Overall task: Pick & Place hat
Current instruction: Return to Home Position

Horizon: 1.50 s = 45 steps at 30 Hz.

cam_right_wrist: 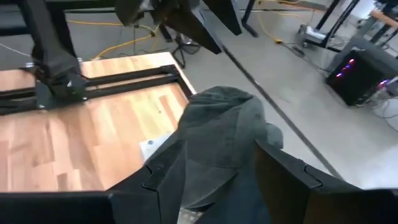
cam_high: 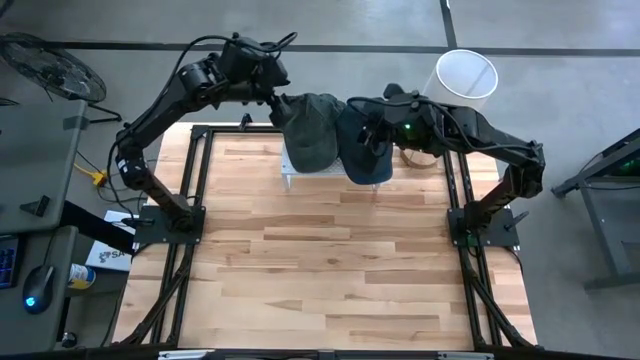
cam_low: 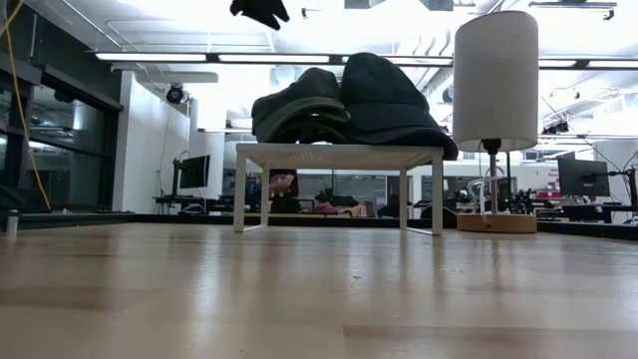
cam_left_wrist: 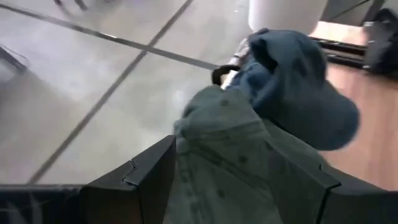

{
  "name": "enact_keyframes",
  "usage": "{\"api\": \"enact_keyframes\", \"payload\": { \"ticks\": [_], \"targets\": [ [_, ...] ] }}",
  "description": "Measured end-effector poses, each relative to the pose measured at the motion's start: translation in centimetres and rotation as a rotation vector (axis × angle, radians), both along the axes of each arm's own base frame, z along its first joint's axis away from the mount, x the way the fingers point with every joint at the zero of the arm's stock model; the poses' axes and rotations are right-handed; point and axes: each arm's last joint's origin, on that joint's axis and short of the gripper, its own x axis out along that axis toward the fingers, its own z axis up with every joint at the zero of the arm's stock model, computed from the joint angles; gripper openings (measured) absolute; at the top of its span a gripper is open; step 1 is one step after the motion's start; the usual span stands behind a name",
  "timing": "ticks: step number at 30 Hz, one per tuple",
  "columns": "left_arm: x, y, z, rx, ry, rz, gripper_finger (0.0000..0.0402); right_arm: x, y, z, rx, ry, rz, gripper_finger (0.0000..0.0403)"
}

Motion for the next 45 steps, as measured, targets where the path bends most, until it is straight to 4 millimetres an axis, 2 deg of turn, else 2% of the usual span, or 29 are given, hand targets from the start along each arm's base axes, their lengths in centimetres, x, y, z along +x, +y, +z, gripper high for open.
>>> {"api": "enact_keyframes", "payload": {
  "ticks": [5,10,14,19,24,29,33,37,45],
  "targets": [
    [-1.3,-1.3,0.2,-0.113,0.002,-0.109,0.0226,0.0,0.4,-0.5,0.052,0.041,0.066,0.0173],
    [-2.1,-3.0,-0.2,-0.236,0.046,-0.215,0.0226,0.4,0.5,-1.8,0.142,0.106,0.055,0.017],
    [-2.4,-5.0,0.2,-0.216,0.063,-0.295,0.0227,1.3,0.7,-2.9,0.236,0.157,0.138,0.017],
    [-3.0,-7.6,0.9,-0.196,0.039,-0.378,0.0227,1.8,1.5,-3.3,0.295,0.172,0.222,0.0169],
    [-5.0,-9.5,0.2,-0.182,0.03,-0.335,0.0227,1.2,2.7,-3.2,0.326,0.185,0.236,0.0172],
    [-7.9,-11.0,-2.8,-0.203,-0.087,-0.32,0.0227,0.6,4.2,-3.1,0.333,0.208,0.276,0.017],
    [-10.6,-12.2,-6.2,-0.235,-0.2,-0.314,0.0227,0.3,4.7,-4.5,0.365,0.153,0.321,0.0171],
    [-13.0,-13.1,-9.6,-0.269,-0.301,-0.314,0.0227,-1.5,4.6,-7.5,0.422,-0.003,0.352,0.0172],
    [-15.8,-14.0,-15.0,-0.258,-0.418,-0.313,0.0227,-7.0,3.5,-14.1,0.517,-0.324,0.303,0.0172]
  ]
}}
